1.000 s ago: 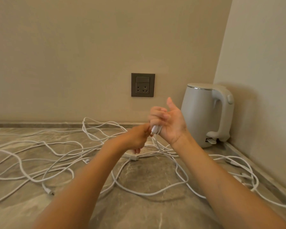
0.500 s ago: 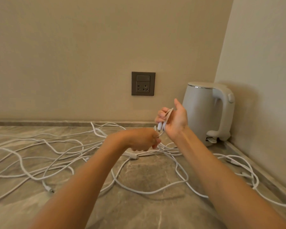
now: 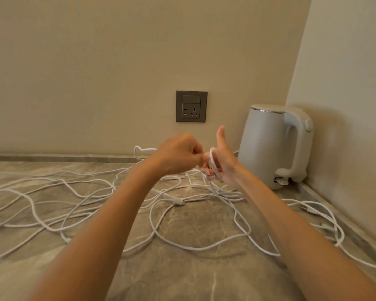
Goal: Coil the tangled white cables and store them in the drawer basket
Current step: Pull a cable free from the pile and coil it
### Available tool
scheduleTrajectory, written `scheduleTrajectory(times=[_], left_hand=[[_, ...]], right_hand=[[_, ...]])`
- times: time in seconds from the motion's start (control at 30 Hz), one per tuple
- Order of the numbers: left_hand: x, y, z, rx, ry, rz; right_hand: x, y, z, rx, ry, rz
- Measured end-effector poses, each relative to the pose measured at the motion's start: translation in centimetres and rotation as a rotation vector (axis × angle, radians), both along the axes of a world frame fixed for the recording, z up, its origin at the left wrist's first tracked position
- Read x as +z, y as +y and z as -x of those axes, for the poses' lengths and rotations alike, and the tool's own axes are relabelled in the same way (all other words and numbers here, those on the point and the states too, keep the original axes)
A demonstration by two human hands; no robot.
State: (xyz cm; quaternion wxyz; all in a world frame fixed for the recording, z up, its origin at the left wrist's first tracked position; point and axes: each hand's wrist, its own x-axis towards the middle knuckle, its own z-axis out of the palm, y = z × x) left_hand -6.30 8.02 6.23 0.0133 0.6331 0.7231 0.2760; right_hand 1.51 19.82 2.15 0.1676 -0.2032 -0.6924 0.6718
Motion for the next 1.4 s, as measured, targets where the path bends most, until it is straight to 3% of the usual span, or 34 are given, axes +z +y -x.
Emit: scheduleTrajectory(times=[0.3,0.43,0.57,0.73,0.8,0.93,1.07,1.23,1.4], left_hand=[[-0.6,0.6,1.4,0.102,-0.026,-0.242],[-1.4,0.9,1.6,0.118,-0.074,-0.317],[-2.7,1.6,2.2,0.155,-0.101,-0.238],[-4.4,2.1,1.7,0.150,-0.054,-0.191],[-4.8,2.4,1.0,0.134,0.000,-0.182],[-5.3,2.9,-0.3,0.106,0.095,0.034],[-5.0,2.9,-1.2,0.010,0.106,0.199],[-4.0,2.5,-2.2,-0.065,0.084,0.287],[-2.8,1.9,-1.8,-0.086,0.095,0.269]], right_hand=[[0.8,-0.8,-1.1,0.313,-0.024,0.191],[1.2,-0.7,-1.0,0.461,0.123,0.442],[1.1,-0.2,-0.5,0.797,0.304,0.794],[1.2,-0.3,0.0,0.841,0.523,0.921],[1.6,-0.5,-0.3,0.734,0.634,0.988],[2.5,-0.3,-1.2,0.137,0.856,1.040],[2.1,0.8,-1.2,-0.208,0.909,1.047],[1.2,1.6,-1.3,-0.394,0.873,0.982],[0.7,1.2,-0.6,-0.421,0.690,0.703]])
